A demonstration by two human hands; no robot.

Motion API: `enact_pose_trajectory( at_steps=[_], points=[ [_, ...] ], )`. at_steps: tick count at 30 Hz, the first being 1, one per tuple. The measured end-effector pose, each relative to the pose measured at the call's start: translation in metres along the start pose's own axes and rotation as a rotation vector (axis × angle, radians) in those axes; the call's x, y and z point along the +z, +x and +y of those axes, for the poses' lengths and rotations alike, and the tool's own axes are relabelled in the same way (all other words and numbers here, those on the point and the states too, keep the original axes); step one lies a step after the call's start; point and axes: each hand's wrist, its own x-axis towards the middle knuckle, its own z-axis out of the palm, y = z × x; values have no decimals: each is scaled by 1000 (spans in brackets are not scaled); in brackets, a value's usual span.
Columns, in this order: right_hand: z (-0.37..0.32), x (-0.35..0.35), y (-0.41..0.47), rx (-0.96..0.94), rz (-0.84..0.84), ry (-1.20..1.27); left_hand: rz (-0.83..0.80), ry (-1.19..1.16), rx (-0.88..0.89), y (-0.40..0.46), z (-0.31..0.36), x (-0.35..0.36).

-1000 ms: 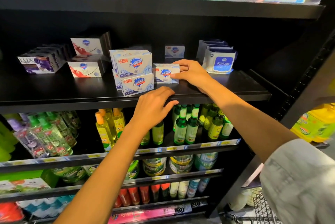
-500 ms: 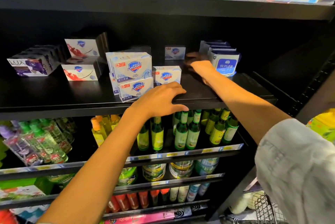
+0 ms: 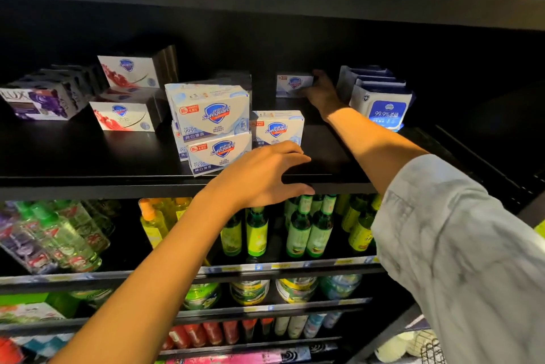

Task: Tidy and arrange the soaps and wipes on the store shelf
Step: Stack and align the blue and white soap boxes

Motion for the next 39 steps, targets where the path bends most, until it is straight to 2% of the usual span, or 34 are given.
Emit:
enact_pose_trajectory(
  at_steps=[12,20,27,32,35,39],
  points=[
    [6,4,24,25,21,-53,-11,4,-24,0,5,-4],
    [7,1,10,35,44,-66,-34,-37,-56,1,7,-5],
    [-13,-17,-32,21,163,-205,-31,-54,-66,2,7,-3],
    [-7,-44,-87,-13,174,145,-47,-95,-120,4,7,-4],
    [-3,-55,-113,-69,248,196,-40,-129,-128,4,9,-5],
    [4,-78,-139,-83,243,342,-62,-182,-148,4,14,-8]
  ],
)
